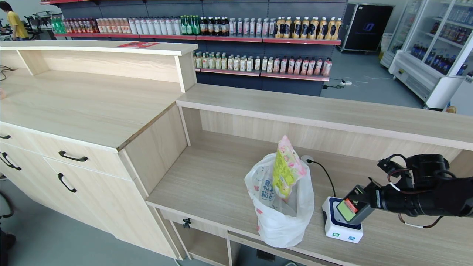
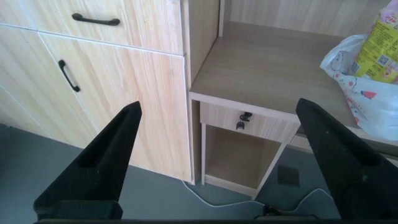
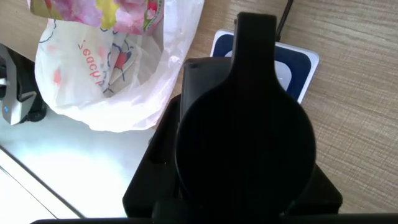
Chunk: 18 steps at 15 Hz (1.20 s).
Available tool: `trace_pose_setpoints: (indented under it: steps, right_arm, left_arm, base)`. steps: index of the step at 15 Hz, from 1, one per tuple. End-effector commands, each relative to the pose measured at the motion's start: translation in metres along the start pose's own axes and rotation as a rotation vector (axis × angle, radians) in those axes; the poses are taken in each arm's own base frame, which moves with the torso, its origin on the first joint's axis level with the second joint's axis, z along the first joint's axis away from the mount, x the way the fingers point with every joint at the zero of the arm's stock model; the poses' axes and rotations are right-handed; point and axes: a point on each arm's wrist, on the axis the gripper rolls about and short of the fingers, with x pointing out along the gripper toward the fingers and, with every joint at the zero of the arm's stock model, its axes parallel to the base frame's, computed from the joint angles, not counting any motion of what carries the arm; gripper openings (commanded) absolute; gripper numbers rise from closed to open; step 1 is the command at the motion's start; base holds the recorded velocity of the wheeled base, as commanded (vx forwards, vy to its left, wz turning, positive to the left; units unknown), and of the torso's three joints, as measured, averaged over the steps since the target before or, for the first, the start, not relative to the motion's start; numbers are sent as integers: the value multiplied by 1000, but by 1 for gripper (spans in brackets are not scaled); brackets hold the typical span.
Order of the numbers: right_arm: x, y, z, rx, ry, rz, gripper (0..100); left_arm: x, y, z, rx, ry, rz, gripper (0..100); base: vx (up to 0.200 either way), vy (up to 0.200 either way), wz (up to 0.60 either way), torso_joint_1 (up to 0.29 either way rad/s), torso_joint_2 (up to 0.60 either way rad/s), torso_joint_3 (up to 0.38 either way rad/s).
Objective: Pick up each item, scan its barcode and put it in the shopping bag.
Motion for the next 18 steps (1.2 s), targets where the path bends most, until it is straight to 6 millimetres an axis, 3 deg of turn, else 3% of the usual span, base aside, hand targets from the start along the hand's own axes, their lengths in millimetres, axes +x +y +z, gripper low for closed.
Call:
trace_pose_setpoints:
  steps: [1,18]
  right_arm:
    - [2,-1,-1,4,4,1,0]
    - [12,-1,6,-11,-5,13,0]
  left_arm:
    - [0,0,0,0,0,0,100]
    - [0,0,0,0,0,0,100]
  base:
    - [0,0,0,0,0,0]
    - [0,0,0,0,0,0]
